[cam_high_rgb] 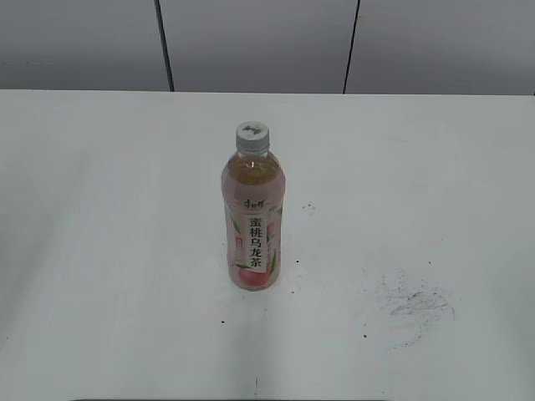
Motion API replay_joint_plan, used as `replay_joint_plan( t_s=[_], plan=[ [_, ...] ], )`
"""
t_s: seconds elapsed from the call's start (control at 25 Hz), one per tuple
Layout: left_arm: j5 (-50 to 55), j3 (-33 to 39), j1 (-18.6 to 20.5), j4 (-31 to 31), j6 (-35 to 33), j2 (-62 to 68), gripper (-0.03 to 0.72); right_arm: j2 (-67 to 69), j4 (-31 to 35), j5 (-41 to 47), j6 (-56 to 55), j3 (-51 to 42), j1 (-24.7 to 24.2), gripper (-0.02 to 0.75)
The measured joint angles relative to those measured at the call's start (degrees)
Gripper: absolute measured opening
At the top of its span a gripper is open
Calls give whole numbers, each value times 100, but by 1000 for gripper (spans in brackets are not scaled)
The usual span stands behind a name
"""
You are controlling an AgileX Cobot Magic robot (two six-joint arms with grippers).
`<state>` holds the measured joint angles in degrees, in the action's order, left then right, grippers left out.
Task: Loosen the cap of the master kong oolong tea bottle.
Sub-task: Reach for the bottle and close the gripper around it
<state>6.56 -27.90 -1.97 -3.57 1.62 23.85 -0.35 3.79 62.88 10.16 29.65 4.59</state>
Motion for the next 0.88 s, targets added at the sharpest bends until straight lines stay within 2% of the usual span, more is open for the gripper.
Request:
replay_joint_plan(
  t_s=[0.2,0.44,0.56,0.72,0.88],
  plan=[
    [-1838,0,0,-298,31,1828,529,0,0,0,0,0,0,522],
    [-4140,12,5,-110,210,4161,526,0,0,0,0,0,0,522],
    [-5198,12,5,282,524,5240,526,0,0,0,0,0,0,522],
    [-6533,12,5,1191,961,6403,526,0,0,0,0,0,0,522],
    [-7324,115,5,2194,1446,6881,526,0,0,0,0,0,0,522]
  ],
)
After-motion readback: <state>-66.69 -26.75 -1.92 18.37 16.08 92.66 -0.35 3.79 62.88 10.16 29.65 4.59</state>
